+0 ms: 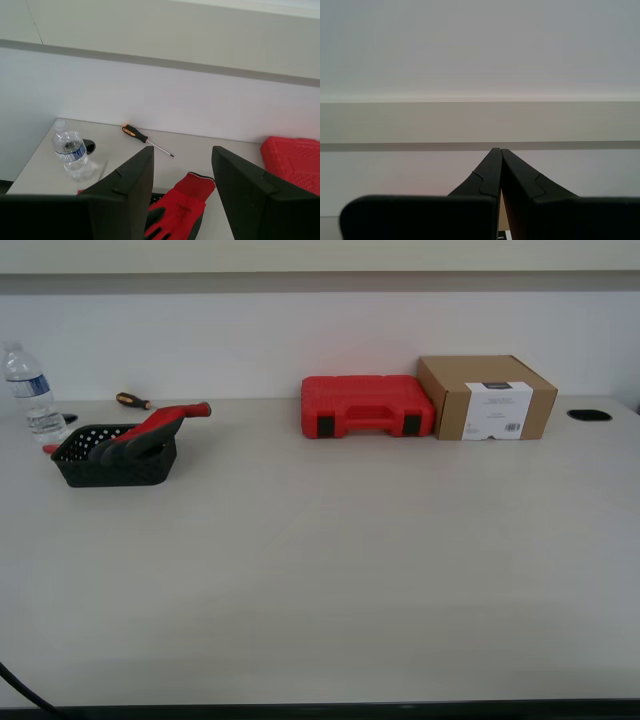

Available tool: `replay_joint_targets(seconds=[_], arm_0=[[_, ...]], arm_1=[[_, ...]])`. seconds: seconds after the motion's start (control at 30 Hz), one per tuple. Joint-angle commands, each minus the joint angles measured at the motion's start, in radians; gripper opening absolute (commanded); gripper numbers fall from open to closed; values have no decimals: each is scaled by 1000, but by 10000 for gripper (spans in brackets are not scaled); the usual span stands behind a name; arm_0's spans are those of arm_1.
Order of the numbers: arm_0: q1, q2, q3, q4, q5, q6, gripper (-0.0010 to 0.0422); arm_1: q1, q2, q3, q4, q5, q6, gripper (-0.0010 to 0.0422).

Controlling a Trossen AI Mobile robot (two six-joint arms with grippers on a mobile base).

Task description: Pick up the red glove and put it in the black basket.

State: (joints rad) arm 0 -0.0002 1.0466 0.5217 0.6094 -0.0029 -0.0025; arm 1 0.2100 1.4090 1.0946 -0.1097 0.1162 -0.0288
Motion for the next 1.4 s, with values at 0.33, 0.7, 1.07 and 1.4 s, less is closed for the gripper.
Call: replay_joint_targets(seconds=[0.33, 0.7, 1.07, 1.4], arm_0=[[0, 0, 1, 3, 0, 3, 0], [0, 0, 1, 3, 0, 3, 0], [0, 0, 1, 3, 0, 3, 0], [0, 0, 1, 3, 0, 3, 0]], arm_1=[[0, -54, 1, 3, 0, -12, 262], [0, -54, 1, 3, 0, -9, -2], [0, -54, 1, 3, 0, -4, 420], [0, -54, 1, 3, 0, -6, 32]])
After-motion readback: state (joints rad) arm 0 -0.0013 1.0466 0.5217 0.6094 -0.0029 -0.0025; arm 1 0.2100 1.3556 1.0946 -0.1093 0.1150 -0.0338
